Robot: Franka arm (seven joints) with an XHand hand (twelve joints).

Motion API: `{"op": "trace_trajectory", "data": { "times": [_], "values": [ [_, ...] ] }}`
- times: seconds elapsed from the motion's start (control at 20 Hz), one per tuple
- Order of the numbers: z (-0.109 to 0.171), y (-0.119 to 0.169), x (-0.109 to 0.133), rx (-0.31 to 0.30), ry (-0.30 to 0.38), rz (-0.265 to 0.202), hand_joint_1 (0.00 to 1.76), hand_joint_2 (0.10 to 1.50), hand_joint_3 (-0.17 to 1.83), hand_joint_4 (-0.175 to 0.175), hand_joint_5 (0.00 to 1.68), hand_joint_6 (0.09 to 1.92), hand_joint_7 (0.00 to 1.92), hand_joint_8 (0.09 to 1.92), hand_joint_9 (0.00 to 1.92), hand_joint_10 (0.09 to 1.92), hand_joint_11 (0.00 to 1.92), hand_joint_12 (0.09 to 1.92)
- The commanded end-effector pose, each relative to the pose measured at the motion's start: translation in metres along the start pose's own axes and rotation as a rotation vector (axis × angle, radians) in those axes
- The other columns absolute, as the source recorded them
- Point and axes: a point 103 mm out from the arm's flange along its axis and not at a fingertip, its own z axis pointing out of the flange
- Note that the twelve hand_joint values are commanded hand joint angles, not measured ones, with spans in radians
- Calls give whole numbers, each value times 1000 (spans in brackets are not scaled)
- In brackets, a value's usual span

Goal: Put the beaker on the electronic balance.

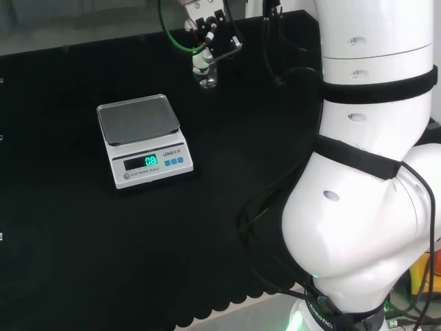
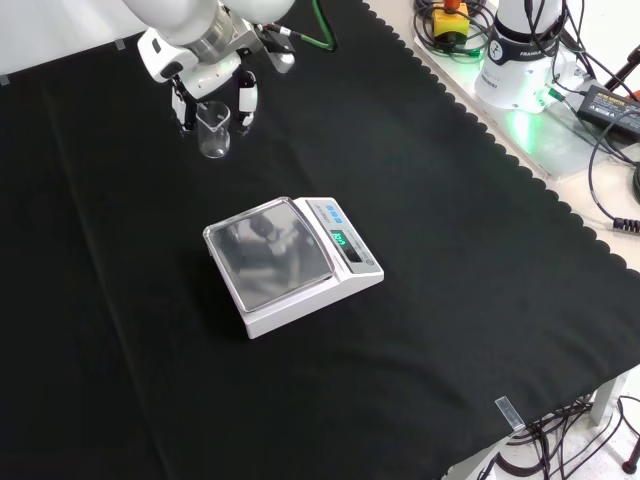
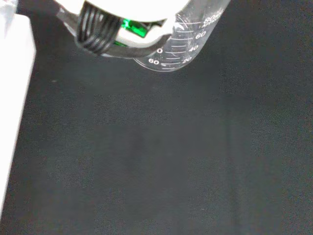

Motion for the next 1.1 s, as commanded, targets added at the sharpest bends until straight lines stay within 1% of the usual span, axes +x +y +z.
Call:
{"op": "trace_trajectory", "data": {
  "times": [0.05, 0.2, 0.35, 0.8, 1.1],
  "values": [
    [-22, -15, 31, -3, 22, -21, 1120, 666, 564, -140, 1001, 259, 1024, 396, 1419, 87, 1562, 555],
    [-30, -16, 44, -5, 49, -42, 1115, 667, 562, -141, 999, 260, 1024, 397, 1419, 87, 1563, 553],
    [-34, -14, 61, -5, 57, -72, 1110, 669, 561, -142, 993, 260, 1018, 395, 1418, 87, 1563, 552],
    [-33, -4, 117, 5, 51, -154, 1100, 672, 556, -145, 970, 257, 1001, 394, 1414, 87, 1562, 548],
    [-31, 2, 142, 22, 48, -194, 1095, 676, 551, -146, 965, 262, 996, 399, 1414, 87, 1562, 546]
  ]
}}
